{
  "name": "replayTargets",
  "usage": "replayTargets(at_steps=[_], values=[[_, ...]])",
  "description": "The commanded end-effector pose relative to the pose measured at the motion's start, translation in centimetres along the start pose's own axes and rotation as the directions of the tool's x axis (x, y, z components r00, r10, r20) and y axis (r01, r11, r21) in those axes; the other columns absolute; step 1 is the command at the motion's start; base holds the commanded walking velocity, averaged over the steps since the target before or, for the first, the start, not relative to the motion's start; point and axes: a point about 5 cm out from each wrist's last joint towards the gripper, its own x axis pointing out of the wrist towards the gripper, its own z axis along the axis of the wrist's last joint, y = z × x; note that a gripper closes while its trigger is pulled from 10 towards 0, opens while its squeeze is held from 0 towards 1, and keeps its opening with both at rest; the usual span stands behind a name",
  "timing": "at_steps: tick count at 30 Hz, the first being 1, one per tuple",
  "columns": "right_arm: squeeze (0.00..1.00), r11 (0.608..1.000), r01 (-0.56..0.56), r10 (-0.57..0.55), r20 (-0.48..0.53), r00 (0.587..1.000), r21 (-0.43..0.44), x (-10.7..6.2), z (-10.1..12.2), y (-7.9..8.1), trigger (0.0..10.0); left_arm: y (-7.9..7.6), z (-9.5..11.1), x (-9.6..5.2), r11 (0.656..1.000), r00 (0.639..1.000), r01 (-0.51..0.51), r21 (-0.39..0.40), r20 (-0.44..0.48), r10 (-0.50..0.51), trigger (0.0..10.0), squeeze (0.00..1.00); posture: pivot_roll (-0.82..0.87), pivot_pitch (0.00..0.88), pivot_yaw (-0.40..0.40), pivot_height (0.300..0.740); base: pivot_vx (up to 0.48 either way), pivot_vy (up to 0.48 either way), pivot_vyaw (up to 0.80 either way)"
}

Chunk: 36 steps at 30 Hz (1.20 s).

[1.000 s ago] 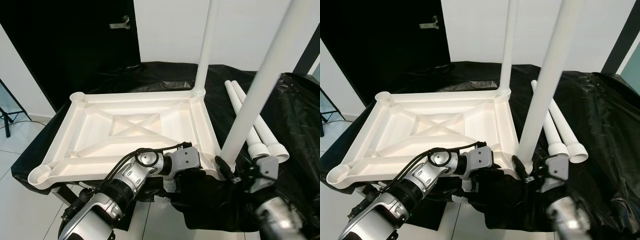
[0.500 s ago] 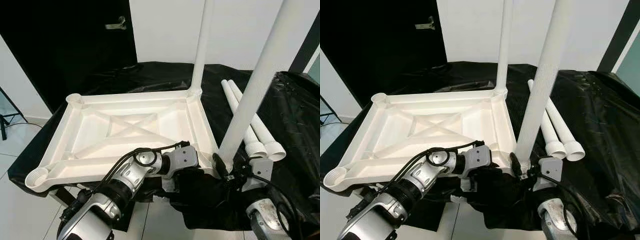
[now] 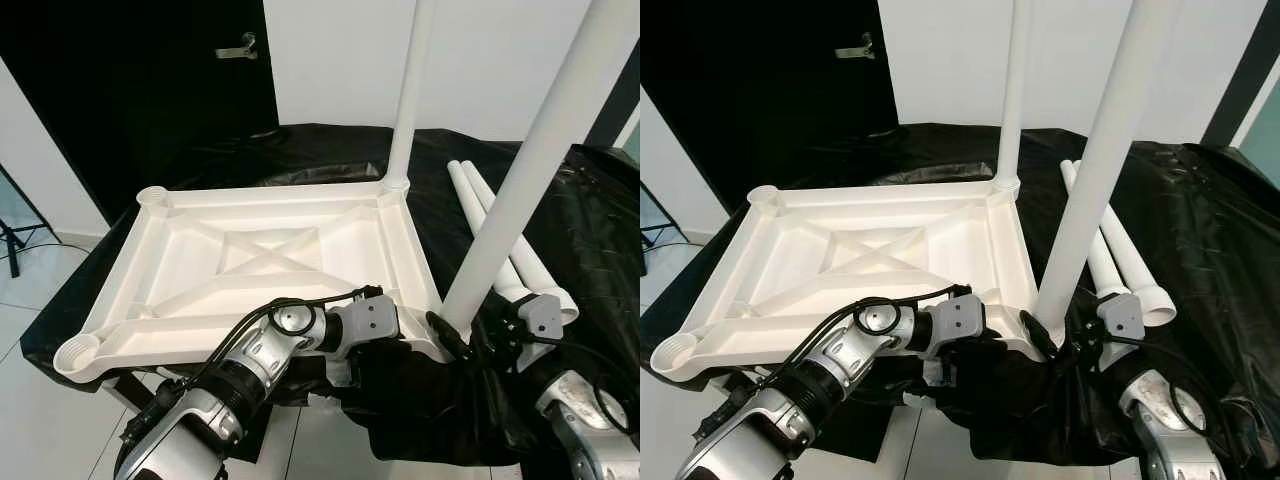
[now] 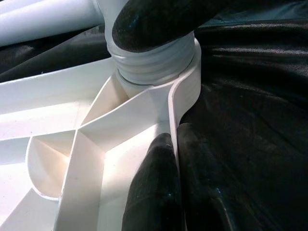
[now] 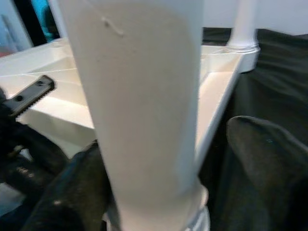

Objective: Building children table

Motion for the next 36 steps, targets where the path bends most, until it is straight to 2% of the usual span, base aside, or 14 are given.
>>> replayTargets(at_steps=[1,6,10,15,17,18,20,22,24,26,28,31,32,36], values=[[0.00,1.000,0.014,-0.013,-0.059,0.998,0.012,-0.6,-1.0,-1.3,0.0,-4.3,-5.2,0.2,0.962,0.969,0.187,-0.201,-0.126,-0.214,10.0,0.00,0.17,0.000,-0.010,0.740,0.000,0.000,0.00],[0.00,0.999,-0.018,0.020,-0.065,0.998,0.026,-0.5,-1.2,-1.4,0.0,-4.3,-5.1,0.3,0.962,0.969,0.186,-0.200,-0.123,-0.213,10.0,0.00,0.17,0.000,-0.010,0.740,0.000,0.000,0.00],[0.00,0.994,-0.090,0.095,-0.083,0.992,0.057,-0.7,-1.6,-1.7,0.0,-4.2,-5.0,0.3,0.964,0.972,0.177,-0.200,-0.117,-0.203,10.0,0.00,0.17,0.000,-0.013,0.740,0.000,0.000,0.00],[0.00,0.995,-0.077,0.083,-0.103,0.991,0.059,-0.8,-1.8,-2.1,0.0,-4.2,-5.1,0.2,0.964,0.973,0.174,-0.203,-0.117,-0.200,10.0,0.00,0.17,0.000,-0.013,0.740,0.000,0.000,0.00],[0.00,1.000,-0.006,0.008,-0.158,0.987,0.012,-0.7,-2.3,-1.2,0.0,-4.2,-5.1,0.2,0.964,0.973,0.173,-0.203,-0.118,-0.200,10.0,0.00,0.17,0.000,-0.011,0.740,0.000,0.000,0.00],[0.00,1.000,-0.006,0.008,-0.158,0.987,0.012,-0.7,-2.3,-1.2,0.0,-4.2,-5.1,0.2,0.964,0.973,0.173,-0.203,-0.118,-0.200,10.0,0.00,0.17,0.000,-0.011,0.740,0.000,0.000,0.00],[0.00,0.990,0.136,-0.141,-0.147,0.979,-0.046,-0.8,-2.3,-0.3,0.0,-4.1,-5.1,0.1,0.964,0.973,0.171,-0.202,-0.118,-0.198,10.0,0.00,0.18,0.000,-0.014,0.740,0.000,0.000,0.00],[0.00,0.947,0.317,-0.321,-0.109,0.941,-0.051,-1.3,-2.2,0.0,0.0,-4.0,-5.1,0.1,0.965,0.974,0.168,-0.202,-0.119,-0.194,10.0,0.00,0.18,0.000,-0.013,0.740,0.000,0.000,0.00],[0.00,0.906,0.421,-0.423,-0.084,0.902,-0.048,-1.6,-2.1,0.1,0.0,-4.0,-5.1,0.1,0.965,0.974,0.168,-0.202,-0.119,-0.194,10.0,0.00,0.18,0.000,-0.013,0.740,0.000,0.000,0.00],[0.00,0.906,0.421,-0.423,-0.084,0.902,-0.048,-1.6,-2.1,0.1,0.0,-4.0,-5.1,0.1,0.965,0.974,0.168,-0.202,-0.119,-0.194,10.0,0.00,0.18,0.000,-0.013,0.740,0.000,0.000,0.00],[0.00,0.851,0.525,-0.525,-0.060,0.849,-0.017,-1.6,-1.8,0.7,0.0,-4.1,-5.1,0.1,0.964,0.973,0.171,-0.203,-0.120,-0.198,10.0,0.00,0.18,0.000,-0.004,0.740,0.000,0.000,0.00],[0.00,0.834,0.552,-0.552,-0.056,0.832,-0.004,-1.5,-1.7,0.9,0.0,-4.2,-5.2,0.1,0.964,0.972,0.173,-0.203,-0.121,-0.200,10.0,0.00,0.18,0.000,-0.004,0.740,0.000,0.000,0.00],[0.00,0.815,0.579,-0.578,-0.060,0.814,0.004,-1.4,-1.7,1.1,0.0,-4.2,-5.2,0.0,0.963,0.971,0.176,-0.203,-0.123,-0.203,10.0,0.00,0.18,0.000,-0.002,0.740,0.000,0.000,0.00],[0.00,0.812,0.584,-0.582,-0.082,0.809,0.001,-1.1,-1.9,1.3,0.0,-4.2,-5.2,0.1,0.963,0.970,0.178,-0.201,-0.126,-0.206,10.0,0.00,0.17,0.000,0.000,0.740,0.000,0.000,0.00]])
